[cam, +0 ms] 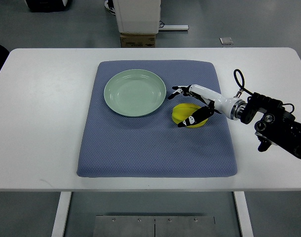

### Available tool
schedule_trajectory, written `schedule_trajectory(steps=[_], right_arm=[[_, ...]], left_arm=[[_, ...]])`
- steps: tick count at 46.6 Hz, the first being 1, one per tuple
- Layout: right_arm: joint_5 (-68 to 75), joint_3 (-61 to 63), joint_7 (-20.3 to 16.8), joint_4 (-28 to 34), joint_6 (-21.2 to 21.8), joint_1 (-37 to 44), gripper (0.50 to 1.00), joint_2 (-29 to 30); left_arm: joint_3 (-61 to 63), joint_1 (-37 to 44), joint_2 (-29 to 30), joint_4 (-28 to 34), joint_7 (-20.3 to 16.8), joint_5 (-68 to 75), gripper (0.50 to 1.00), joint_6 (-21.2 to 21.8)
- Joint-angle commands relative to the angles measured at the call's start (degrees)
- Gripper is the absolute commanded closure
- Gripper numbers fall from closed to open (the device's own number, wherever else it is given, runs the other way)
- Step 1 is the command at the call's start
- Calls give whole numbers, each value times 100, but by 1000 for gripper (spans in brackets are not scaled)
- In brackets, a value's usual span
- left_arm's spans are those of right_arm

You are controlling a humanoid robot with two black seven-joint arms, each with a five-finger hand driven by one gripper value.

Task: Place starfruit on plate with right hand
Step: 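Close the right hand fingers around the yellow starfruit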

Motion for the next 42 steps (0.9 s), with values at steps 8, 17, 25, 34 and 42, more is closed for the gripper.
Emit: schedule_trajectory(steps=[8,17,25,34,42], right_arm=[[-64,-28,-1,-61,-39,-15,513,9],[-64,-37,-1,-123,-47,-15,540,9],[-73,-45,-1,-228,-47,-15,569,0],[-73,-89,-1,-334,-47,-6,590,-9],[-73,-107,-1,-377,-47,-24,601,-18]], left_arm=[[2,2,0,0,0,-6,500,-9],[3,-7,0,0,0,3,500,0],[3,2,0,0,0,3,500,0],[2,-7,0,0,0,3,500,0],[3,2,0,0,0,-6,500,0]])
